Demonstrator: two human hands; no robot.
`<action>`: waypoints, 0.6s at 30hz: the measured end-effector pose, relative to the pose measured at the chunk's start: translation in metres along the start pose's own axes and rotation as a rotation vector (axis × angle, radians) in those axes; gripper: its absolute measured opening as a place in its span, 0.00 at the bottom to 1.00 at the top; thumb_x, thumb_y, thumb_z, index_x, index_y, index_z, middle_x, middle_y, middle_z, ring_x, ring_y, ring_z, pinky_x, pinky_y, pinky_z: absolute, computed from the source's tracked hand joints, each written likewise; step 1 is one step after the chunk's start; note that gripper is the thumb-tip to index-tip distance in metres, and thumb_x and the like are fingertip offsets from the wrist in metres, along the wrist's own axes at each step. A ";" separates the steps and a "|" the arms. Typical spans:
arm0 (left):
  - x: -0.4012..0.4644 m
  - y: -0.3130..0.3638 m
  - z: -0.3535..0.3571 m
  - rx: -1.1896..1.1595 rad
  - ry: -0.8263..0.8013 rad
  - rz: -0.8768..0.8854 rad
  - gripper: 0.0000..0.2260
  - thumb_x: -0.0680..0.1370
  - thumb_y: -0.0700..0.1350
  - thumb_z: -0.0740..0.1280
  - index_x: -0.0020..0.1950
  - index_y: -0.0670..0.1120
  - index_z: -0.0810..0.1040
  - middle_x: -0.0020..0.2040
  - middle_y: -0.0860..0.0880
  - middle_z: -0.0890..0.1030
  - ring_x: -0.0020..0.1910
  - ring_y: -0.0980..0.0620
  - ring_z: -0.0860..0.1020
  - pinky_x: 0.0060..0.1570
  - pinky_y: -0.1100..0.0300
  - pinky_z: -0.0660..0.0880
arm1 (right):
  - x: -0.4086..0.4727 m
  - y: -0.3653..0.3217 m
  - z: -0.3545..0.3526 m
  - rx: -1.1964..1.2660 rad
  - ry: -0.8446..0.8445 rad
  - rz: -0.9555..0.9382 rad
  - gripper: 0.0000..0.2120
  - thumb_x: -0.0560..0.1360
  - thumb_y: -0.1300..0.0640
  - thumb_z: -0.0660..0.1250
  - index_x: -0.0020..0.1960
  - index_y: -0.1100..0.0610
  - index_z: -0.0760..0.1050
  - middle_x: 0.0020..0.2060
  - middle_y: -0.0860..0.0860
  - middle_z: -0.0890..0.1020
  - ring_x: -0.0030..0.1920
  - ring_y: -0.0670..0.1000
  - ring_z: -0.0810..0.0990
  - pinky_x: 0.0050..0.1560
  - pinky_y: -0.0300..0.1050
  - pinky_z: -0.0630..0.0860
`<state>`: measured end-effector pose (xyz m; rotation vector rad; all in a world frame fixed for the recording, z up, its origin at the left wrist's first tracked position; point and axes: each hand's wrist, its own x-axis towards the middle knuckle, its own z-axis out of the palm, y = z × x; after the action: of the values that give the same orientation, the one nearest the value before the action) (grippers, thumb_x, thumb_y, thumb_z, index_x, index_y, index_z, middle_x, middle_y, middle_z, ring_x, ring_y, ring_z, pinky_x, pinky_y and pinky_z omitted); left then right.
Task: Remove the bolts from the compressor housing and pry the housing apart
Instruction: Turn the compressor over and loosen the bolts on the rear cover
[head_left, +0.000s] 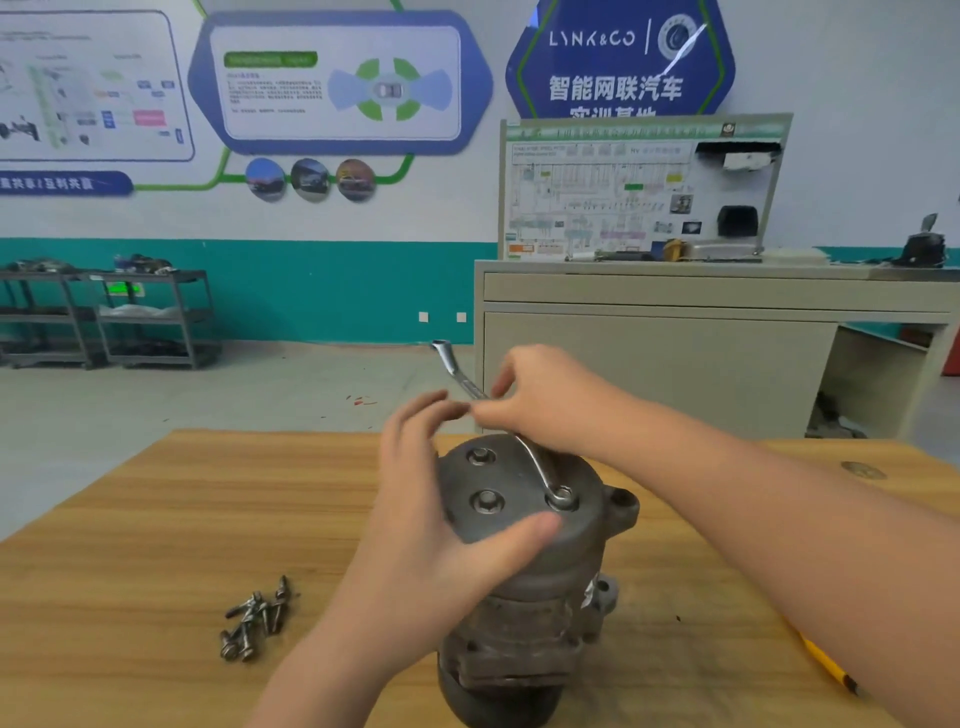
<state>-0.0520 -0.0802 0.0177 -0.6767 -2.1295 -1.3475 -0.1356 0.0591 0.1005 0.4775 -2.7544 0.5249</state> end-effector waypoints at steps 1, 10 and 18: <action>-0.007 -0.009 0.000 -0.156 0.069 -0.052 0.39 0.60 0.71 0.73 0.67 0.69 0.60 0.73 0.67 0.62 0.72 0.70 0.61 0.66 0.66 0.66 | -0.002 -0.010 0.000 -0.090 0.016 -0.071 0.15 0.72 0.48 0.70 0.47 0.61 0.79 0.45 0.58 0.82 0.47 0.59 0.80 0.43 0.49 0.76; -0.047 -0.062 0.008 -0.351 0.030 -0.246 0.40 0.57 0.59 0.79 0.66 0.54 0.71 0.57 0.60 0.82 0.57 0.61 0.80 0.50 0.70 0.76 | -0.073 -0.065 -0.005 -0.308 0.143 -0.795 0.11 0.81 0.50 0.59 0.50 0.55 0.75 0.41 0.51 0.77 0.40 0.53 0.77 0.38 0.47 0.74; -0.049 -0.052 0.012 -0.382 0.091 -0.171 0.35 0.60 0.62 0.80 0.63 0.53 0.76 0.57 0.52 0.84 0.56 0.56 0.82 0.51 0.66 0.77 | -0.147 0.002 0.006 0.331 0.561 -0.648 0.17 0.75 0.52 0.67 0.31 0.54 0.66 0.28 0.46 0.64 0.30 0.42 0.61 0.32 0.33 0.58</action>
<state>-0.0523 -0.0950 -0.0536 -0.5723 -1.9099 -1.8688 -0.0053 0.0969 0.0441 1.0581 -1.8459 0.7897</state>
